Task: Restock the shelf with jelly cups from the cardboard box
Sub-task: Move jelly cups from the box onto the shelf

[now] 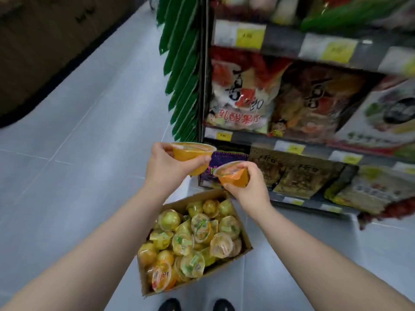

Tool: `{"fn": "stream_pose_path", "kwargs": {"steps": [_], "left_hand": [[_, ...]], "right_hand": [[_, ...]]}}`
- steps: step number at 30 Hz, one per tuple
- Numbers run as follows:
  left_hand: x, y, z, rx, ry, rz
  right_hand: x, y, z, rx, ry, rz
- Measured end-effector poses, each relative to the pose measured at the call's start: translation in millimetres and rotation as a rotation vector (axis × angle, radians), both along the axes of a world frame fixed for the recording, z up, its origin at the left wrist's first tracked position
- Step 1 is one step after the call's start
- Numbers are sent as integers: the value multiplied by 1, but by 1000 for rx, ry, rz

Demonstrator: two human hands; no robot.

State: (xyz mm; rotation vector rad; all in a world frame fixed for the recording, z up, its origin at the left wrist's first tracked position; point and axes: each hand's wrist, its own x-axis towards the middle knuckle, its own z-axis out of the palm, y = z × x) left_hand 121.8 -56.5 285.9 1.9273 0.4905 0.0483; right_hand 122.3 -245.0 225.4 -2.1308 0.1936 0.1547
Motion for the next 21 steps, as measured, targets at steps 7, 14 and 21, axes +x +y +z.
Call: {"fn": "stream_pose_path", "kwargs": {"steps": [7,14,21], "left_hand": [[18,-38,252,50,-226,-167],[15,-82,414,56,-449,-270],[-8,-159,512,60,-667,-233]], "right_hand": [[1,-39,252,54,-220,-152],[-20,-90,421,27,-420,-143],[-47,-168,526,79,-676,-175]]}}
